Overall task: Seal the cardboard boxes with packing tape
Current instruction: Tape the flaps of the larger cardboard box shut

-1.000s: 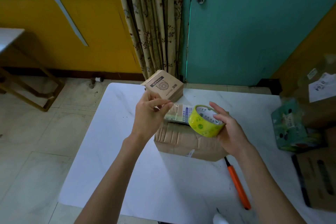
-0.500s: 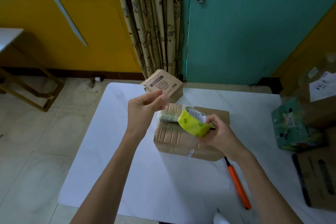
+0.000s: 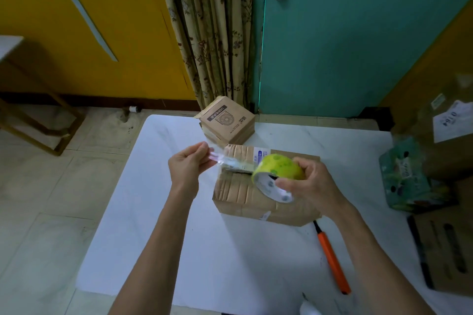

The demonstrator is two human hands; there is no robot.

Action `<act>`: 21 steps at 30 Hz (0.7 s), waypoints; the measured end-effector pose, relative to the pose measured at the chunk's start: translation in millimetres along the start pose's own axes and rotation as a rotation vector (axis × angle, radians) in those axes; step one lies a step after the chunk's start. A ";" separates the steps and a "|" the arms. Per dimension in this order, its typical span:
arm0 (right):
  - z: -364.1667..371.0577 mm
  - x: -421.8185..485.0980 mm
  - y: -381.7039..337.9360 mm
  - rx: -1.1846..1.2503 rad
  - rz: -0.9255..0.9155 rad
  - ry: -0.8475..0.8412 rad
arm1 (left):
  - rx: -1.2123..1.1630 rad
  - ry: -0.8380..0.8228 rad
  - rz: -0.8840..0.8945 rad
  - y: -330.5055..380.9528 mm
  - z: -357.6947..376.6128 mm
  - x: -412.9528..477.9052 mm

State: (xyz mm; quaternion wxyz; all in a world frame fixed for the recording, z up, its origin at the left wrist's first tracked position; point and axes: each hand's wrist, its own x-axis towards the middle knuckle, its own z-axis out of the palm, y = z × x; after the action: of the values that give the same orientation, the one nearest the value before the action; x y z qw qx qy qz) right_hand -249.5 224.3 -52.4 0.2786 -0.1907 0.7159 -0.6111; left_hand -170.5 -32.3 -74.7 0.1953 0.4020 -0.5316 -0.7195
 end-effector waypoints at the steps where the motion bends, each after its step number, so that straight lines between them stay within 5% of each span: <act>1: -2.6 1.4 -1.3 -0.083 -0.007 -0.004 | -0.015 0.035 0.007 0.1 -3.0 4.6; 7: -4.7 26.3 -16.7 -0.569 -0.085 0.186 | -0.017 0.077 0.014 -12.0 -1.2 13.2; 11: -12.5 37.5 -39.1 -0.994 0.031 0.182 | -0.058 0.128 0.010 -20.9 -11.1 18.6; 21: -0.2 65.3 -23.8 -1.213 0.129 0.130 | -0.102 0.247 -0.092 -58.7 -13.8 30.6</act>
State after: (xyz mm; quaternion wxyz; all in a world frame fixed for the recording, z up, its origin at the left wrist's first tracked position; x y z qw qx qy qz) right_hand -301.6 180.1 -39.9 0.1127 -0.2340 0.9617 -0.0872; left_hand -169.5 -41.3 -141.7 0.2462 0.5013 -0.4472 -0.6987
